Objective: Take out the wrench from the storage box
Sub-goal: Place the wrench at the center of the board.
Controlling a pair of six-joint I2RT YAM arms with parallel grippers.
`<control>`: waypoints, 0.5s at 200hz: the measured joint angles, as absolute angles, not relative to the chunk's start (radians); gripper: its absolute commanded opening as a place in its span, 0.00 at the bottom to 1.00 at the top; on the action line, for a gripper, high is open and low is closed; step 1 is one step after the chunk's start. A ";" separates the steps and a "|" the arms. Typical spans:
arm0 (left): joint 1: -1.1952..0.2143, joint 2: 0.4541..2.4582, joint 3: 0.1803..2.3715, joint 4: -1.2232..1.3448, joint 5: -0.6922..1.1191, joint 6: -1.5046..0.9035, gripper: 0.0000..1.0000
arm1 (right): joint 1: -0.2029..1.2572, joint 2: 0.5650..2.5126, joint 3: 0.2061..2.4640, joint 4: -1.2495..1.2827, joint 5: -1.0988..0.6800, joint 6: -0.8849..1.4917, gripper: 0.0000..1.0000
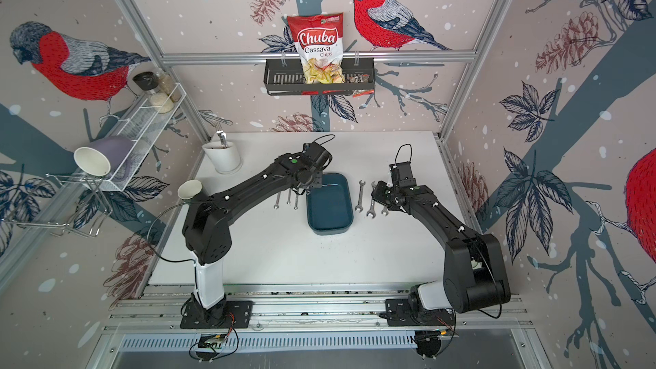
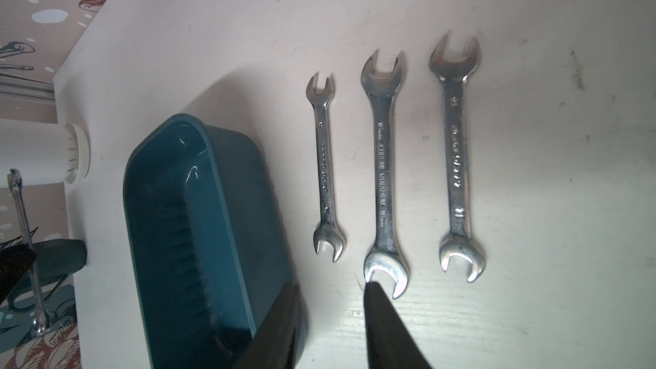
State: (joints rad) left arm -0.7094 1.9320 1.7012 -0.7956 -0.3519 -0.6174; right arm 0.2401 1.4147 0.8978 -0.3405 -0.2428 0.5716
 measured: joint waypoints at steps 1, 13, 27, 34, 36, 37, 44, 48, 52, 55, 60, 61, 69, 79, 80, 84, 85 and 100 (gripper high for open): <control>-0.707 1.930 1.697 -0.795 -0.352 -0.617 0.15 | 0.240 1.415 0.898 -0.340 -0.243 0.572 0.36; -0.677 1.895 1.629 -0.780 -0.360 -0.607 0.15 | 0.240 1.415 0.898 -0.340 -0.243 0.572 0.36; -0.644 1.864 1.542 -0.750 -0.363 -0.599 0.15 | 0.240 1.414 0.898 -0.340 -0.243 0.572 0.36; -0.633 1.855 1.503 -0.733 -0.364 -0.594 0.15 | 0.240 1.413 0.898 -0.340 -0.243 0.572 0.36; -0.630 1.852 1.490 -0.726 -0.364 -0.594 0.15 | 0.239 1.412 0.898 -0.340 -0.243 0.572 0.36; -0.629 1.851 1.486 -0.724 -0.364 -0.594 0.15 | 0.239 1.412 0.898 -0.340 -0.243 0.572 0.36; -0.621 1.845 1.446 -0.703 -0.363 -0.591 0.15 | 0.239 1.410 0.898 -0.340 -0.243 0.572 0.36; -0.617 1.844 1.427 -0.690 -0.361 -0.589 0.15 | 0.239 1.409 0.898 -0.340 -0.243 0.571 0.36; -0.614 1.844 1.412 -0.681 -0.359 -0.585 0.15 | 0.238 1.407 0.898 -0.340 -0.243 0.571 0.36; -0.612 1.844 1.399 -0.669 -0.358 -0.583 0.15 | 0.238 1.407 0.898 -0.340 -0.243 0.571 0.36; -0.609 1.844 1.378 -0.651 -0.354 -0.575 0.15 | 0.237 1.406 0.898 -0.339 -0.243 0.571 0.36; -0.608 1.844 1.376 -0.649 -0.354 -0.575 0.15 | 0.237 1.405 0.898 -0.339 -0.243 0.571 0.36; -0.602 1.845 1.348 -0.625 -0.346 -0.576 0.15 | 0.235 1.404 0.898 -0.340 -0.242 0.571 0.36; -0.594 1.849 1.318 -0.593 -0.342 -0.569 0.15 | 0.234 1.403 0.897 -0.340 -0.242 0.571 0.36; -0.592 1.850 1.314 -0.588 -0.342 -0.569 0.15 | 0.234 1.403 0.897 -0.340 -0.242 0.571 0.36; -0.590 1.853 1.306 -0.577 -0.341 -0.567 0.15 | 0.234 1.402 0.896 -0.340 -0.242 0.571 0.36; -0.589 1.855 1.303 -0.572 -0.340 -0.566 0.15 | 0.233 1.401 0.896 -0.340 -0.242 0.571 0.36; -0.578 1.872 1.279 -0.533 -0.339 -0.547 0.15 | 0.230 1.399 0.892 -0.340 -0.242 0.570 0.36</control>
State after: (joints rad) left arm -0.5781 1.8721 1.2793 -0.5327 -0.3389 -0.5472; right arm 0.2302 1.3994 0.8921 -0.3405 -0.2424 0.5705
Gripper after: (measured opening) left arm 0.155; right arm 0.359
